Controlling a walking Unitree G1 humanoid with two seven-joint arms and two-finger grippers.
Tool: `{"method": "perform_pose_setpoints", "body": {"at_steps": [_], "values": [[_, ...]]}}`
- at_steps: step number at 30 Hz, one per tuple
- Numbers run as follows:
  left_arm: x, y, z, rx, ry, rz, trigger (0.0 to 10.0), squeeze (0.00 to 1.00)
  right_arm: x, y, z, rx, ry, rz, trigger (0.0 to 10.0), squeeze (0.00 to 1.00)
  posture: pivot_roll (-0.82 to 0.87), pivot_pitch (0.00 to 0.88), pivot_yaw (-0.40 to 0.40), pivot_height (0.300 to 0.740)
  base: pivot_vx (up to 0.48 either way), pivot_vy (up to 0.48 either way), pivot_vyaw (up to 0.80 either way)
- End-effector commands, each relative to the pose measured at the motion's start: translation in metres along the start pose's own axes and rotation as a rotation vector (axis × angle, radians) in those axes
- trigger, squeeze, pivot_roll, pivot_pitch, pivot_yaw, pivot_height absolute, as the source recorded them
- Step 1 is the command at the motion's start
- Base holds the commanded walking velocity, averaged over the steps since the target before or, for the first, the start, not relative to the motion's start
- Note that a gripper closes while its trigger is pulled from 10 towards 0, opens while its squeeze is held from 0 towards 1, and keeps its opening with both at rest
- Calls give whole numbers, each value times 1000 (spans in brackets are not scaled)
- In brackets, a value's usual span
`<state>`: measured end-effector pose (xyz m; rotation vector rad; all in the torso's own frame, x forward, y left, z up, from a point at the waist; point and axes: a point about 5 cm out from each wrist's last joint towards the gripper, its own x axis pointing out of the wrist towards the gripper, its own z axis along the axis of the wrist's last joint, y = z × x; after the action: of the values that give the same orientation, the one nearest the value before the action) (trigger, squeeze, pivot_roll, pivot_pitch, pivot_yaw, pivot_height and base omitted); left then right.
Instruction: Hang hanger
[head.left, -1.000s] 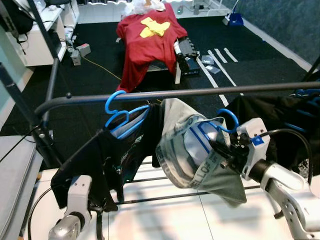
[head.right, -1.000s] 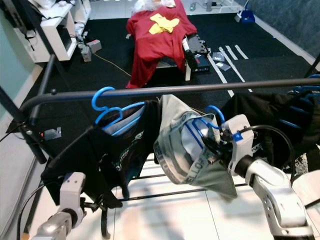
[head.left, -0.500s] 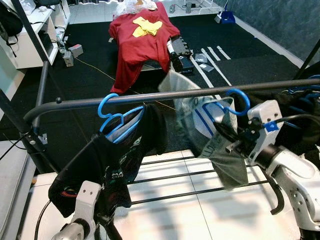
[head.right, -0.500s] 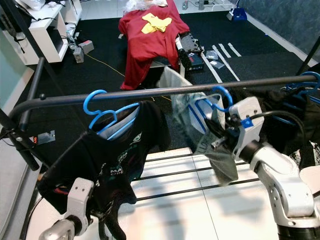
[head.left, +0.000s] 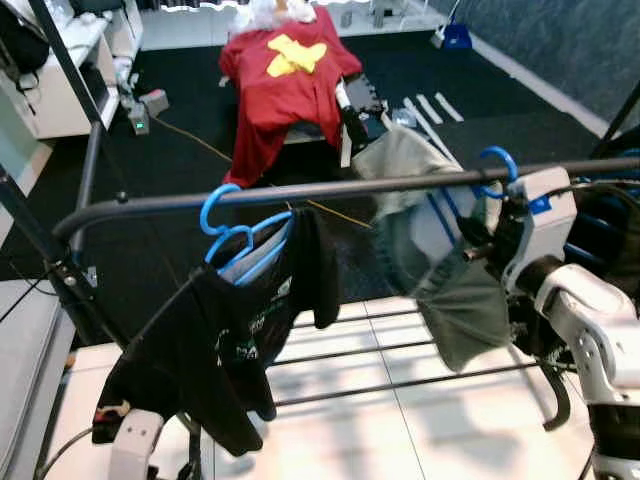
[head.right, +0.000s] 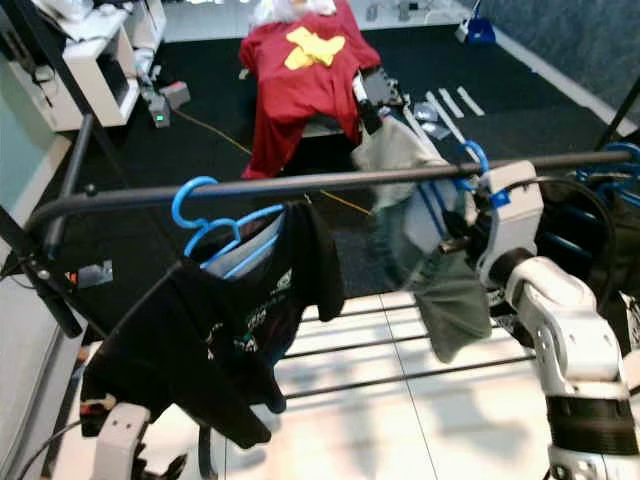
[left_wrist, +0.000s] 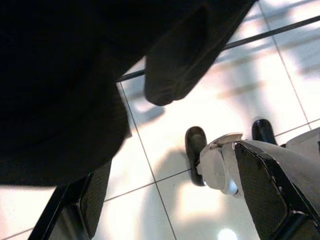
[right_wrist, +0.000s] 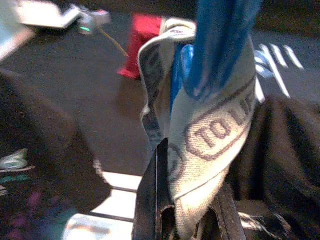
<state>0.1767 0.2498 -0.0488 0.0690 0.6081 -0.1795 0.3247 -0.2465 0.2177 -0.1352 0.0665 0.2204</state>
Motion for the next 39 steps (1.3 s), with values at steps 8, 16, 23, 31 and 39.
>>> {"method": "perform_pose_setpoints", "body": {"at_steps": [8, 16, 23, 31, 39], "values": [[-4, 9, 15, 24, -119, -15, 10000, 0, 8, -8, -17, 14, 78, -14, 10000, 0, -39, 159, 11, 740, 0, 0, 0], [3, -7, 27, 38, -198, -42, 10000, 0, 19, 3, -38, 7, 189, 68, 10000, 0, -24, 166, 9, 740, 0, 0, 0], [7, -12, 31, 38, -209, -46, 10000, 0, 20, 20, -41, 15, 179, 141, 10000, 0, -5, 170, 12, 740, 0, 0, 0], [13, -16, 31, 30, -195, -47, 10000, 0, 19, 18, -44, 34, 167, 117, 10000, 600, -8, 169, 7, 740, 0, 0, 0], [17, -14, 31, 18, -168, -41, 10000, 0, 5, 13, -56, 52, 119, 69, 10000, 1000, -8, 161, 0, 740, 0, 0, 0]]}}
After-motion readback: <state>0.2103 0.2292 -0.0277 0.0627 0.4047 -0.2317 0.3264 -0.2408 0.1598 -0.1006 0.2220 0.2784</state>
